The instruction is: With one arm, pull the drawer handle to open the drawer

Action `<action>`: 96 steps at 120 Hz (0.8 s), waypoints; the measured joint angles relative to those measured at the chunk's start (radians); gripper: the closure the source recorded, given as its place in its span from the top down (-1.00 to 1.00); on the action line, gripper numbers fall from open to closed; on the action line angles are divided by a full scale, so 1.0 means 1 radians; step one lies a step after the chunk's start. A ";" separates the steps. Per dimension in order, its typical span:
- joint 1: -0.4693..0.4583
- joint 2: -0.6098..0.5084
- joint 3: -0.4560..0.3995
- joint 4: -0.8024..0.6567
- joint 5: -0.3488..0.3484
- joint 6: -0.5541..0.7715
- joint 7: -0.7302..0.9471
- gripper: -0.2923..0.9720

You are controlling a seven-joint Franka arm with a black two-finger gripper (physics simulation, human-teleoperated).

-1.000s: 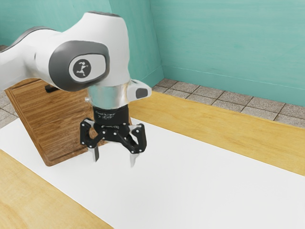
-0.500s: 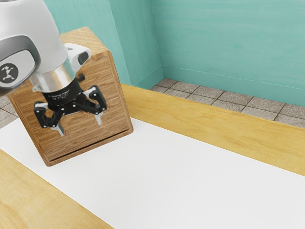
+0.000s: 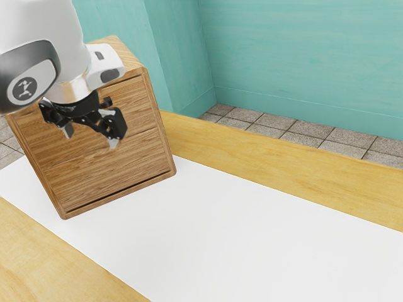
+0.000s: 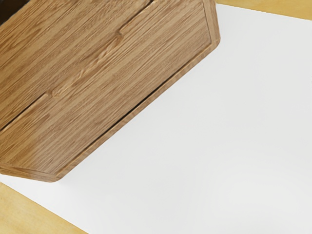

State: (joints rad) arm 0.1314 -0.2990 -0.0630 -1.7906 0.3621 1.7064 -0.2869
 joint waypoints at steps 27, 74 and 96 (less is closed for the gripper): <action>0.093 0.102 0.004 0.085 0.005 0.055 0.253 0.54; 0.152 0.229 0.002 0.184 0.006 0.129 0.598 0.54; 0.156 0.229 0.005 0.178 0.010 0.157 0.704 0.54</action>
State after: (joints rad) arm 0.2878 -0.0697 -0.0577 -1.6128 0.3724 1.8630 0.4174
